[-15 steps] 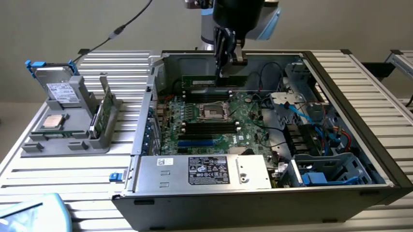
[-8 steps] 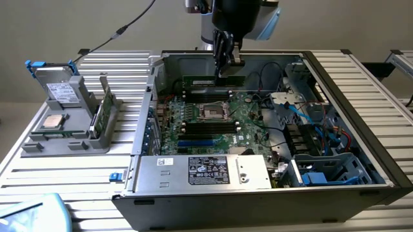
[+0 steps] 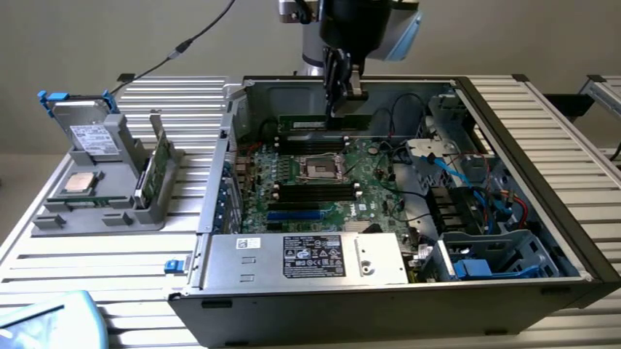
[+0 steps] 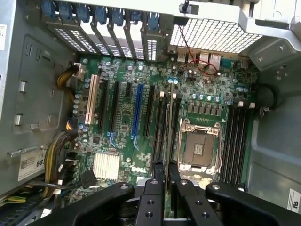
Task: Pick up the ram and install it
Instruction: 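Pick up the ram and move it above insertion slot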
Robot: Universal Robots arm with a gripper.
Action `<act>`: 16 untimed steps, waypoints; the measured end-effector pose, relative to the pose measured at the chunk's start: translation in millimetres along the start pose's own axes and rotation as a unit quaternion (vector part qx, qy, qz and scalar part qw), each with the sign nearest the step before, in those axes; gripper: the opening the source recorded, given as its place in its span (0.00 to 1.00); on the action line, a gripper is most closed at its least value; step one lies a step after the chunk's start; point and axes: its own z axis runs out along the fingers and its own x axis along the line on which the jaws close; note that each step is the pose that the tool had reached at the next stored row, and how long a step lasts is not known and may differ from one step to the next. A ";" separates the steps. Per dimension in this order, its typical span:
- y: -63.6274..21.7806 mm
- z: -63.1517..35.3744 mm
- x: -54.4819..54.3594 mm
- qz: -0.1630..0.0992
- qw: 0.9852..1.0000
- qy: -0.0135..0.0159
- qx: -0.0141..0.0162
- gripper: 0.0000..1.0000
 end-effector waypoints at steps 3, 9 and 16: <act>-0.3 2.3 -0.2 0.008 1.000 0.001 0.003 0.14; -1.0 9.8 -1.4 0.019 1.000 0.001 0.004 0.14; -2.0 16.6 -4.9 0.025 1.000 0.005 0.007 0.14</act>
